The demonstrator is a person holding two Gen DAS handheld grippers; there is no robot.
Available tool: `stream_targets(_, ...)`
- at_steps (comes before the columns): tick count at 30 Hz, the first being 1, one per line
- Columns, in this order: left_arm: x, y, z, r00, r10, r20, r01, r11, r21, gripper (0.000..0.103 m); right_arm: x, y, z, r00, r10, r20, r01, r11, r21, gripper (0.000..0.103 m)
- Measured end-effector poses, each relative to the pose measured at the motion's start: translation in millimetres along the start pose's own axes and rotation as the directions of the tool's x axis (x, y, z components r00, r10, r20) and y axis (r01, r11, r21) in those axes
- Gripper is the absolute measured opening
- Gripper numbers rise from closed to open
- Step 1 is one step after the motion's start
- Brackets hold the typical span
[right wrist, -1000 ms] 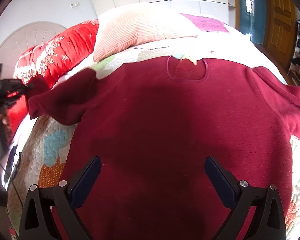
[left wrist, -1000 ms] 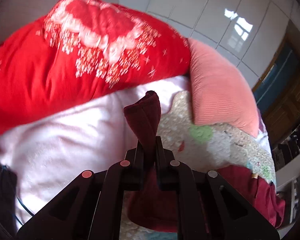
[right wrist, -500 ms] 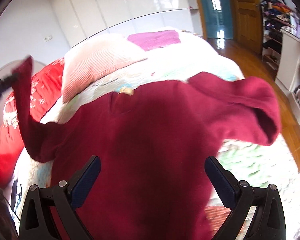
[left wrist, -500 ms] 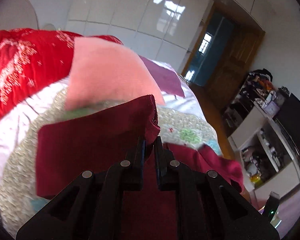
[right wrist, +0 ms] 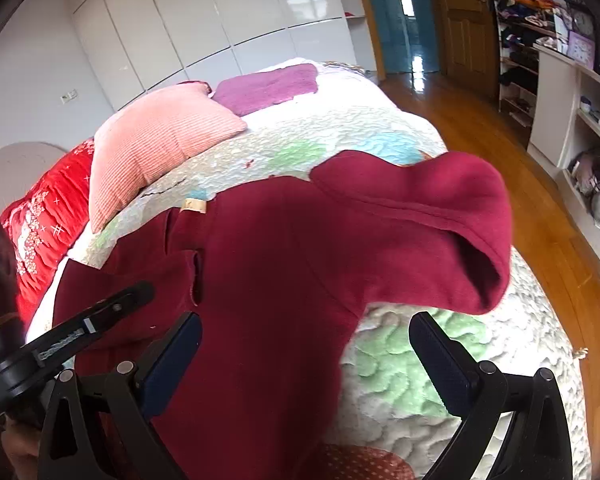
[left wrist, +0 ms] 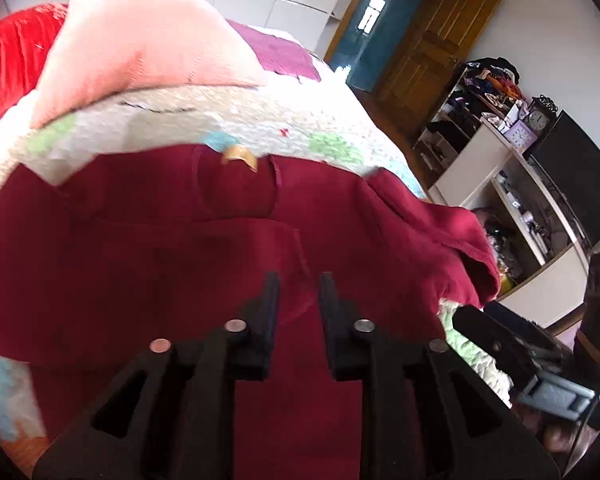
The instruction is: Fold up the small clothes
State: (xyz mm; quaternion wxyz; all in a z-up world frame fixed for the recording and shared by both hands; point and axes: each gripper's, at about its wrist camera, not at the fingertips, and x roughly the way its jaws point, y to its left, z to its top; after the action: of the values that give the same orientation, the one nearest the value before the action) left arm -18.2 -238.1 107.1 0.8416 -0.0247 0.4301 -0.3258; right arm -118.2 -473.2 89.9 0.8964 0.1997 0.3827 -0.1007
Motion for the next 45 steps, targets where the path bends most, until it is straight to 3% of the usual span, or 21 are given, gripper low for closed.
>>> stream_targets(2, -38.5, 25.5, -9.6, 0.993, 0.092, 0.076, -0.091, 0.996, -0.011, 0.062, 16.3, 15.9, 3.3, 0.999, 0.03, -0.033, -0.032, 0.999, -0.036, 0.103)
stream_targets(3, -54.7, 40.0, -15.9, 0.983, 0.142, 0.116, -0.139, 0.99, -0.031, 0.067, 25.4, 24.8, 4.7, 0.998, 0.037, -0.048, -0.04, 0.998, -0.055, 0.103)
stream_targets(5, -81.2, 71.7, -30.1, 0.954, 0.24, 0.181, -0.228, 0.97, -0.083, 0.069, 44.7, 42.4, 6.1, 0.997, 0.049, -0.062, -0.055, 0.994, -0.092, 0.103)
stream_targets(7, -94.5, 103.8, -41.8, 0.928, 0.317, 0.194, -0.291, 0.945, -0.151, 0.069, 66.6, 60.7, 11.6, 0.996, 0.063, -0.066, -0.07, 0.991, -0.111, 0.103)
stream_targets(9, -97.6, 134.7, -50.9, 0.916, 0.353, 0.191, -0.303, 0.921, -0.246, 0.069, 94.5, 78.2, 14.0, 0.991, 0.092, -0.095, -0.103, 0.986, -0.129, 0.098)
stream_targets(10, -97.6, 148.3, -55.2, 0.918, 0.352, 0.185, -0.289, 0.91, -0.296, 0.069, 111.0, 87.7, 13.4, 0.986, 0.105, -0.13, -0.124, 0.981, -0.147, 0.09)
stream_targets(12, -95.6, 169.7, -59.3, 0.926, 0.338, 0.171, -0.26, 0.895, -0.362, 0.069, 132.3, 106.1, 10.3, 0.986, 0.038, -0.16, -0.075, 0.969, -0.237, 0.04)
stream_targets(13, -94.7, 175.8, -60.2, 0.928, 0.336, 0.158, -0.259, 0.89, -0.375, 0.069, 128.4, 115.0, 12.0, 0.992, 0.016, -0.128, -0.053, 0.956, -0.287, 0.032)
stream_targets(14, -95.7, 178.5, -60.8, 0.929, 0.336, 0.154, -0.26, 0.89, -0.375, 0.069, 119.5, 119.5, 15.3, 0.994, 0.005, -0.105, -0.038, 0.948, -0.315, 0.006)
stream_targets(16, -102.0, 180.0, -62.5, 0.916, 0.355, 0.186, -0.269, 0.888, -0.372, 0.069, 89.8, 113.3, 27.0, 0.996, 0.073, -0.044, -0.083, 0.948, -0.307, 0.006)
stream_targets(18, -105.4, 179.8, -61.4, 0.908, 0.365, 0.203, -0.272, 0.885, -0.378, 0.069, 61.5, 101.3, 36.2, 0.998, -0.008, 0.056, 0.025, 0.948, -0.318, 0.006)
stream_targets(20, -106.1, 179.6, -61.9, 0.916, 0.344, 0.208, -0.25, 0.892, -0.376, 0.069, 48.1, 84.1, 41.2, 0.991, -0.086, 0.106, 0.115, 0.944, -0.31, 0.006)
stream_targets(24, -86.6, 169.9, -57.0, 0.923, 0.347, 0.164, -0.283, 0.905, -0.318, 0.069, 71.2, 51.3, 39.6, 0.985, -0.17, 0.025, 0.171, 0.953, -0.249, 0.006)
stream_targets(25, -81.6, 166.8, -56.3, 0.924, 0.352, 0.147, -0.297, 0.906, -0.3, 0.069, 81.2, 48.9, 37.5, 0.979, -0.201, -0.018, 0.189, 0.947, -0.259, 0.008)
stream_targets(27, -78.2, 159.9, -56.2, 0.925, 0.355, 0.138, -0.311, 0.913, -0.265, 0.069, 82.5, 52.8, 35.1, 0.971, -0.237, -0.038, 0.215, 0.93, -0.297, 0.034)
stream_targets(31, -85.9, 152.6, -54.8, 0.92, 0.34, 0.196, -0.291, 0.926, -0.242, 0.069, 42.7, 91.7, 42.5, 0.997, -0.051, 0.062, 0.067, 0.951, -0.302, 0.049)
stream_targets(33, -83.8, 150.8, -53.4, 0.926, 0.319, 0.204, -0.271, 0.934, -0.232, 0.069, 44.3, 128.3, 45.2, 0.994, 0.109, 0.027, -0.092, 0.926, -0.365, 0.051)
stream_targets(35, -73.1, 147.3, -50.9, 0.93, 0.33, 0.163, -0.299, 0.935, -0.19, 0.069, 61.9, 169.3, 44.5, 0.975, 0.214, -0.05, -0.215, 0.876, -0.432, 0.051)
stream_targets(37, -58.9, 148.0, -50.9, 0.921, 0.37, 0.119, -0.351, 0.924, -0.155, 0.069, 85.4, 204.8, 39.2, 0.968, 0.233, -0.095, -0.249, 0.823, -0.511, 0.051)
stream_targets(39, -43.8, 155.6, -52.1, 0.901, 0.431, 0.052, -0.42, 0.896, -0.142, 0.069, 112.7, 234.7, 31.7, 0.965, 0.219, -0.146, -0.263, 0.763, -0.59, 0.048)
stream_targets(45, -37.9, 176.5, -55.0, 0.921, 0.388, 0.014, -0.377, 0.901, -0.213, 0.069, 173.5, 272.9, 15.5, 0.931, 0.228, -0.284, -0.362, 0.659, -0.659, 0.048)
